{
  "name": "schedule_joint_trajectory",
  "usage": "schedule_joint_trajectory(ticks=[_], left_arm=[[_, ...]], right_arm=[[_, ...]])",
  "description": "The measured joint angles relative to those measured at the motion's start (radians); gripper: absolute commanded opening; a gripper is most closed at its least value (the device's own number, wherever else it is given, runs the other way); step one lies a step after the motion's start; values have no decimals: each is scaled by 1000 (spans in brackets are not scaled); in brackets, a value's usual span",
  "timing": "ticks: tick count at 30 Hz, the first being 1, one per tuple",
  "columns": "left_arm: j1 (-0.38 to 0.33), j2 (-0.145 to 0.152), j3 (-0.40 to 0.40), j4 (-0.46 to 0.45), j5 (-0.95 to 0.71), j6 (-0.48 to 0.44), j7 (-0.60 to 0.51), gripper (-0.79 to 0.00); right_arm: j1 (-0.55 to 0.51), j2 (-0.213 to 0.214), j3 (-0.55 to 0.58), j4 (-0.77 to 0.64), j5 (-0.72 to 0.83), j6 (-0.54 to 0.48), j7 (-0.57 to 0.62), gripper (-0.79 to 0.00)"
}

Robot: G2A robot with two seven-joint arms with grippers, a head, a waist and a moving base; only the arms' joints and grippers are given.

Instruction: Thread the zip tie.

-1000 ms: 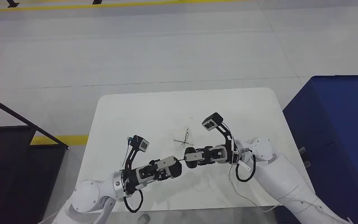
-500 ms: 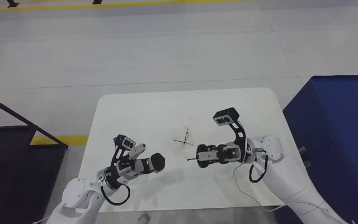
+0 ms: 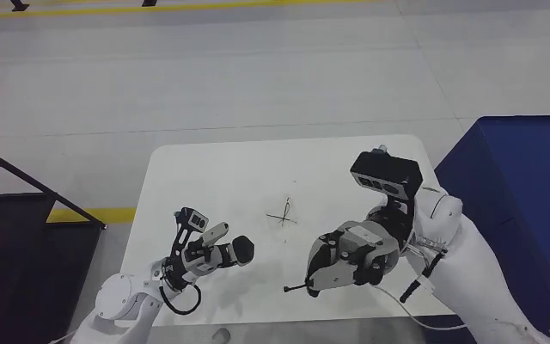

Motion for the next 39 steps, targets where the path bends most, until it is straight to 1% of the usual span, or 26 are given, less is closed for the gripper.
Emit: schedule_joint_trajectory(ticks=[3,15,18,22,25,28,30,33,35,37,39], left_arm=[[0,0,0,0,0,0,0,0],[0,0,0,0,0,0,0,0],[0,0,0,0,0,0,0,0],[0,0,0,0,0,0,0,0],[0,0,0,0,0,0,0,0],[0,0,0,0,0,0,0,0],[0,0,0,0,0,0,0,0],[0,0,0,0,0,0,0,0],[0,0,0,0,0,0,0,0],[0,0,0,0,0,0,0,0],[0,0,0,0,0,0,0,0]], right_arm=[[35,-5,1,-5,25,26,-18,-785],[35,-5,3,-8,19,26,-22,-785],[56,-10,35,-55,-85,-32,-99,-785],[141,-25,78,-105,-317,-164,-219,-785],[193,-39,58,-111,-434,-196,-300,-785],[234,-50,30,-107,-508,-233,-354,-785],[245,-55,12,-98,-530,-243,-371,-785],[250,-59,-21,-82,-501,-208,-386,-785],[249,-58,-54,-74,-430,-154,-360,-785],[247,-57,-86,-65,-308,-74,-307,-785],[243,-54,-94,-57,-198,3,-262,-785]])
